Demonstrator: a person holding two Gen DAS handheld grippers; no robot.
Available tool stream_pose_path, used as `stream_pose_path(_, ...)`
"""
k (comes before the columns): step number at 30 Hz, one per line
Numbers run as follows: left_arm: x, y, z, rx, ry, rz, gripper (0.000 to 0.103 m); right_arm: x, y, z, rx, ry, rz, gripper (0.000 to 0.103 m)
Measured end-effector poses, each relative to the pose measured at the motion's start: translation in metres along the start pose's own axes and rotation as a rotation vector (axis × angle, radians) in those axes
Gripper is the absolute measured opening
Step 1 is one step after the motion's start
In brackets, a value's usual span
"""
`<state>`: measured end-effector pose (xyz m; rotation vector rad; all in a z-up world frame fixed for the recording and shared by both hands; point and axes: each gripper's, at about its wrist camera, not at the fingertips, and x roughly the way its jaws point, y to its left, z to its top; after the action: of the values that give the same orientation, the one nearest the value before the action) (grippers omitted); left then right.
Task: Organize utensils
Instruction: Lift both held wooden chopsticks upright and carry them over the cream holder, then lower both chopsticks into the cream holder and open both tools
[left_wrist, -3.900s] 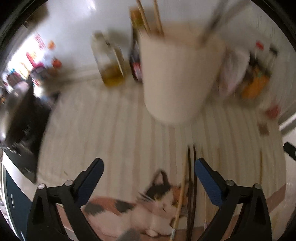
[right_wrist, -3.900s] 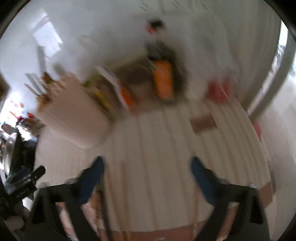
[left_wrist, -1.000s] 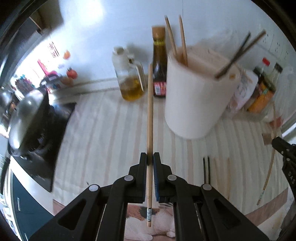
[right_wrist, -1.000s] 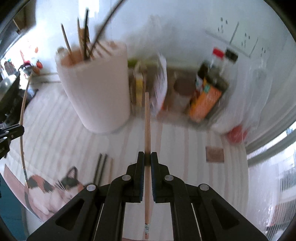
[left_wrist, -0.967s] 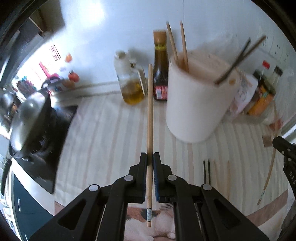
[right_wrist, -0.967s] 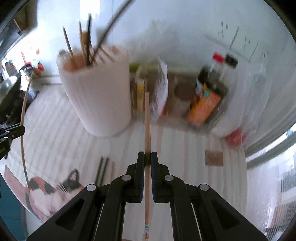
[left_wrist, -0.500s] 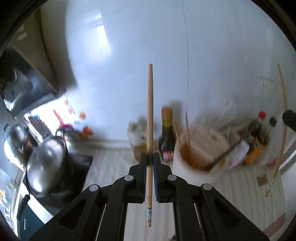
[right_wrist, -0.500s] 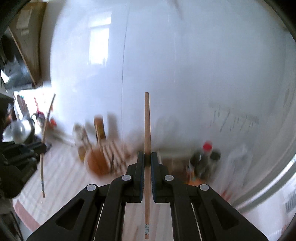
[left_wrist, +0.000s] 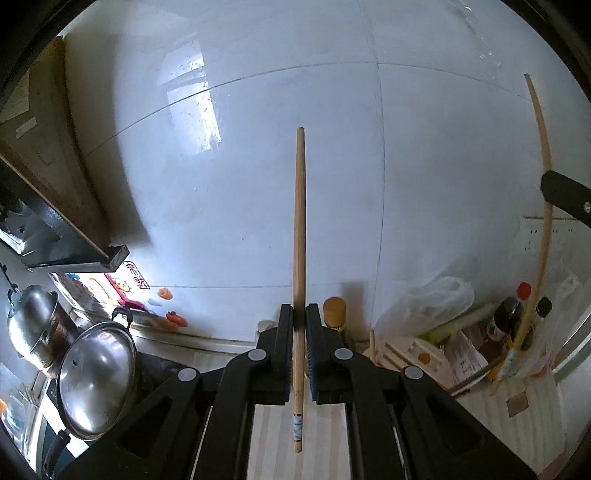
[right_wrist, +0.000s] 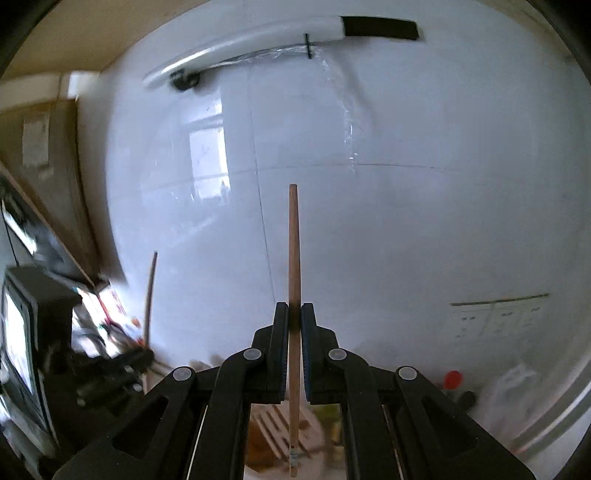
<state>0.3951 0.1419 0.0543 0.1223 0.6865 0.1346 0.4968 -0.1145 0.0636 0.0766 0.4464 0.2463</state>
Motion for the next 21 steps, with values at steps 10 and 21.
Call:
stream_pose_path(10, 0.017, -0.007, 0.003, -0.017, 0.031, -0.015, 0.004, 0.037, -0.025, -0.039, 0.16, -0.018, 0.042, 0.007)
stream_pose_path(21, 0.03, -0.017, 0.003, -0.023, 0.06, 0.002, 0.004, 0.058, -0.051, -0.092, 0.322, -0.057, 0.032, 0.007)
